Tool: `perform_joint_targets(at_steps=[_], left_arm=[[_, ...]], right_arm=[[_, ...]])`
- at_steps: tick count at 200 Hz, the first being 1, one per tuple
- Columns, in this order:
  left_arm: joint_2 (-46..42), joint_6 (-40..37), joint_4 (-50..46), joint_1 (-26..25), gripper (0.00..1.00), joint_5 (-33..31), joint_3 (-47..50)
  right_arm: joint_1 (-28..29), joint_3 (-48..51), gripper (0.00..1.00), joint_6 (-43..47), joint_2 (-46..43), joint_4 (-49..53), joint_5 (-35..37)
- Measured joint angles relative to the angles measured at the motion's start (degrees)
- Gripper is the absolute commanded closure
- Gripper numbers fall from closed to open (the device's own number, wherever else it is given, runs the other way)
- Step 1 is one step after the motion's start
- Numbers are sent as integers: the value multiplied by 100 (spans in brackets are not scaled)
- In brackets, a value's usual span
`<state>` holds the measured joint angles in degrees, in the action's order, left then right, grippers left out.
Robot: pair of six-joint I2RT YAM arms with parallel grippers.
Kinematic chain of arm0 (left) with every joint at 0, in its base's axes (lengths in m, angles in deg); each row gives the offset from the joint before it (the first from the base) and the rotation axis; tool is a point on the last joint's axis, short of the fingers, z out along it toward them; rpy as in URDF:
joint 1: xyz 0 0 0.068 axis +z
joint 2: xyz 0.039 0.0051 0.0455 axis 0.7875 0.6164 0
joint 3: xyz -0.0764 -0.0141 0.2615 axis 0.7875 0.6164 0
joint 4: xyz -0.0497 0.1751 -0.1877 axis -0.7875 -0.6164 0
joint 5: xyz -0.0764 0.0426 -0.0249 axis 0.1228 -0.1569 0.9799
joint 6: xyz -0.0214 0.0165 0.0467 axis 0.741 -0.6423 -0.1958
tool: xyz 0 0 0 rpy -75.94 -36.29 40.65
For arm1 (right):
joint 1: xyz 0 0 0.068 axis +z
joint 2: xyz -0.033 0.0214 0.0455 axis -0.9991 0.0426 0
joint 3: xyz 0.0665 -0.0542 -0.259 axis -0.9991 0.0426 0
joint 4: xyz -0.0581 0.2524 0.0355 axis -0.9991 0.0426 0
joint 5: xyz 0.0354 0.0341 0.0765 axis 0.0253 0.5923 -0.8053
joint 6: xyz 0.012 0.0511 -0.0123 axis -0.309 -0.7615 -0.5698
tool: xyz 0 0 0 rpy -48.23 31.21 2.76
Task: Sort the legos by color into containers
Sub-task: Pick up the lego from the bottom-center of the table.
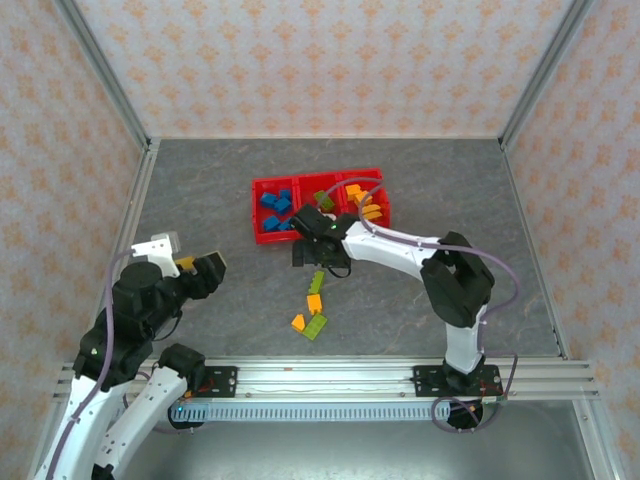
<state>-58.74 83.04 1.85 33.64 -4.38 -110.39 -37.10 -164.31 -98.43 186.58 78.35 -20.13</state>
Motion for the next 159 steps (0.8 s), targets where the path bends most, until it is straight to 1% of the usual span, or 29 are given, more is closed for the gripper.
perform_joint_targets(at_steps=[16, 31, 44, 82, 92, 133, 151, 159], left_arm=[[101, -48, 127, 0, 12, 111, 57], [197, -98, 264, 0, 1, 205, 83], [258, -127, 396, 0, 1, 269, 120], [409, -153, 699, 0, 1, 424, 269], [442, -153, 765, 0, 1, 466, 313], [485, -155, 894, 0, 1, 522, 420], [485, -175, 909, 0, 1, 516, 439], [485, -197, 911, 0, 1, 516, 442]], right_arm=[[72, 162, 11, -433, -24, -96, 138], [203, 258, 13, -734, -4, -131, 166], [345, 273, 16, -944, 61, -190, 166], [610, 273, 35, -1255, 407, -356, 168], [612, 273, 42, -1314, 507, -382, 188], [590, 267, 64, -1226, 616, -398, 463], [566, 201, 73, -1005, 645, -378, 533], [544, 149, 75, -903, 680, -376, 560]])
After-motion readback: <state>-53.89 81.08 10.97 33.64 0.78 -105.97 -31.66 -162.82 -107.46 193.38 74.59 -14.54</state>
